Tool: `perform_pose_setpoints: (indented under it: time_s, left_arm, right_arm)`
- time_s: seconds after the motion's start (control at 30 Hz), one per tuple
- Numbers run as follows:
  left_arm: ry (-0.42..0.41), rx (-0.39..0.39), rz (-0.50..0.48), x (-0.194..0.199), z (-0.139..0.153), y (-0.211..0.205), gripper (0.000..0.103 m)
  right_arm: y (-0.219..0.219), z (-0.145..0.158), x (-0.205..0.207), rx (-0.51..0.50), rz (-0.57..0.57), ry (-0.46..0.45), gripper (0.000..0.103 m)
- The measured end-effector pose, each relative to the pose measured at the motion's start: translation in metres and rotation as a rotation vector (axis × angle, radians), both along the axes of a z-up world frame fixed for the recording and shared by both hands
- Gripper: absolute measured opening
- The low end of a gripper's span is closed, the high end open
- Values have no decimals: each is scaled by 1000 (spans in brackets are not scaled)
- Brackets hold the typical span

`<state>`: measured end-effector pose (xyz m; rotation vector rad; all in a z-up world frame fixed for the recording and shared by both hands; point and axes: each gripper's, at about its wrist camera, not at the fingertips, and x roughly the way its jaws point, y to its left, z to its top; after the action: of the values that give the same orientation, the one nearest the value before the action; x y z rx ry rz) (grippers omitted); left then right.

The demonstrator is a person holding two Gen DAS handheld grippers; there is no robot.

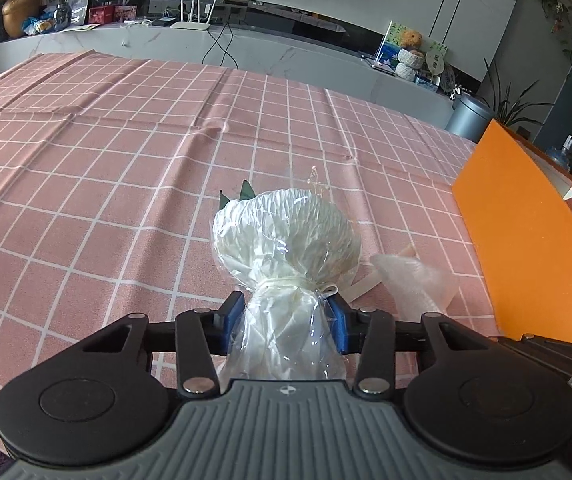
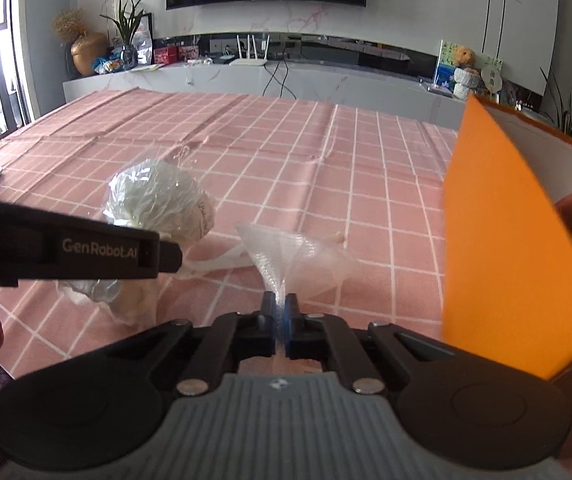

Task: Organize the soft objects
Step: 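Carry the white bag bundle and clear bag over the orange box with both grippers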

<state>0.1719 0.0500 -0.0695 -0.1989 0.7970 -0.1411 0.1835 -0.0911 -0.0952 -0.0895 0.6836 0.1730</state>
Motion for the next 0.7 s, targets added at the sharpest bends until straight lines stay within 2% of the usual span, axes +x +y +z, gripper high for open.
perform_pose_setpoints:
  time_s: [0.43,0.7]
  left_arm:
    - [-117,1,-44,-37,45,-12,48]
    - [-195,-4,-131,-43,79,-34,48]
  right_arm:
    - [-20,54,-39,66,-6,-145,0]
    - [-53,96,-60,112,-60,-239,0]
